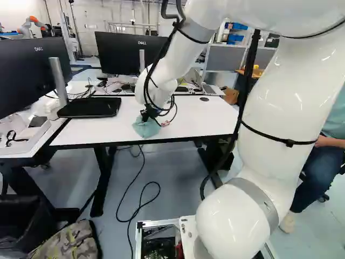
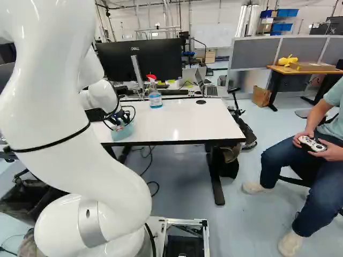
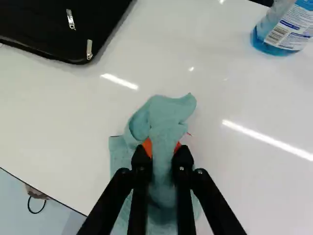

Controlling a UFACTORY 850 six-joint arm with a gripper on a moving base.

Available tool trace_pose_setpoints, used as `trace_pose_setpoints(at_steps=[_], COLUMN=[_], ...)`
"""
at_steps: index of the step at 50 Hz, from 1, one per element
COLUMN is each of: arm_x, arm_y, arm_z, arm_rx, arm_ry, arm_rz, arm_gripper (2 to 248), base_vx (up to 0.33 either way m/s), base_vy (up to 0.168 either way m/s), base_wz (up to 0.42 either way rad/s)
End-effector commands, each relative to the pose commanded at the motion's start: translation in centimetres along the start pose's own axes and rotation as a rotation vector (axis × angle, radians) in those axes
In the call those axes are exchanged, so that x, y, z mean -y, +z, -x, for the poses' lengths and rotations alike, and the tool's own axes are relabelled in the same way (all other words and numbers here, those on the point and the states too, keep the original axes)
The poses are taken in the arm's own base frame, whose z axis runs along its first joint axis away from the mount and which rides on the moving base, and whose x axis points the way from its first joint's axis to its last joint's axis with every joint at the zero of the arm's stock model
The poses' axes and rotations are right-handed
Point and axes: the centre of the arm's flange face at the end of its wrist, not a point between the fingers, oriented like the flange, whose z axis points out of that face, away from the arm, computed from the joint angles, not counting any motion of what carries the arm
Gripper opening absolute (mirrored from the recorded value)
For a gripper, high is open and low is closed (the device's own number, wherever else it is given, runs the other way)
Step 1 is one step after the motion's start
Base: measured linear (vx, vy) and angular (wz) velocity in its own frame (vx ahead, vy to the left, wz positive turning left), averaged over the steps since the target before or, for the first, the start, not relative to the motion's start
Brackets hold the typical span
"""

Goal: Clean the table with the green towel

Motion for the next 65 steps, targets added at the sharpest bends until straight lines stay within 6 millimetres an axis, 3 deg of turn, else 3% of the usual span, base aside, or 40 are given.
trace_pose_setpoints(at_steps=[17, 33, 65], arm_x=[-2.9, -4.2, -0.1], arm_y=[-0.1, 1.3, 3.1], arm_z=[0.2, -1.7, -4.3], arm_rx=[0.001, -0.007, -0.019], arm_ry=[0.051, 0.070, 0.001], arm_rz=[0.035, 0.049, 0.001], arm_gripper=[57, 57, 57], base_vx=[0.000, 0.000, 0.000], base_vy=[0.000, 0.000, 0.000], base_wz=[0.000, 0.000, 0.000])
